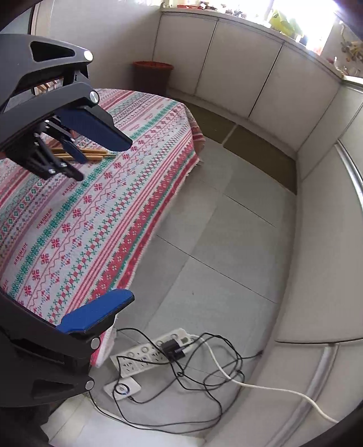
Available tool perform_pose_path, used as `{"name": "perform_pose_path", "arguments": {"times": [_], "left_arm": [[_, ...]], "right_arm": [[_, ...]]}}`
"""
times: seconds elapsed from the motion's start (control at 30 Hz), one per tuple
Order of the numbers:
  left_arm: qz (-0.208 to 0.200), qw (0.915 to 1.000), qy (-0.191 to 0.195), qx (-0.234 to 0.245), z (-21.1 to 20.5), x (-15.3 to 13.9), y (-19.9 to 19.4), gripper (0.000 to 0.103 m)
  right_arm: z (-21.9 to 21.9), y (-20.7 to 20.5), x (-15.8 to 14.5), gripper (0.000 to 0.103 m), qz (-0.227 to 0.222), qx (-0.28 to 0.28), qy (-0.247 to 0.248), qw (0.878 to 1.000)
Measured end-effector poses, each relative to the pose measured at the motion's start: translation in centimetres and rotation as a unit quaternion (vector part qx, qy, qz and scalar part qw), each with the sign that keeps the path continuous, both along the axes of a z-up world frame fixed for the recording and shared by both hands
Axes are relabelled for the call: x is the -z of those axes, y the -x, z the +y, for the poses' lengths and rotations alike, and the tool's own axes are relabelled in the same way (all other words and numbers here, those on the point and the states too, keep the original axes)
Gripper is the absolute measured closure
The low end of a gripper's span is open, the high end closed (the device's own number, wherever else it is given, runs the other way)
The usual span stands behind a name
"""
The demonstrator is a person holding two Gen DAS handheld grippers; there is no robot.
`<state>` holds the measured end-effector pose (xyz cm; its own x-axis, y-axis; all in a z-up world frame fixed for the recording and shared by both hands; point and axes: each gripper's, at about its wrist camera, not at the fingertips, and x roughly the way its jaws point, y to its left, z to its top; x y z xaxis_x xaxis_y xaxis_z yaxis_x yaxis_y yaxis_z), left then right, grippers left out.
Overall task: Organize utensils
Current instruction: 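Move both tools back toward the chopstick bundle, then grasp a chopstick with the left tool while the right tool grasps another chopstick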
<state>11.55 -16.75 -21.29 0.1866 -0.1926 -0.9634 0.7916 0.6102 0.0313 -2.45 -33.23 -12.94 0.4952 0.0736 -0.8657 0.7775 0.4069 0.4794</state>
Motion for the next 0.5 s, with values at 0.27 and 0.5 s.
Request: {"name": "perform_pose_path", "arguments": {"times": [0.27, 0.5], "left_arm": [[-0.020, 0.9961, 0.006, -0.086, 1.4, -0.1, -3.5, 0.073], [-0.055, 0.9916, -0.061, -0.099, 0.7, 0.6, -3.7, 0.076]], "right_arm": [[0.5, -0.8, 0.5, 0.007, 0.003, -0.023, -0.013, 1.000], [0.9, -1.1, 1.1, 0.007, 0.010, -0.031, -0.026, 0.999]]}}
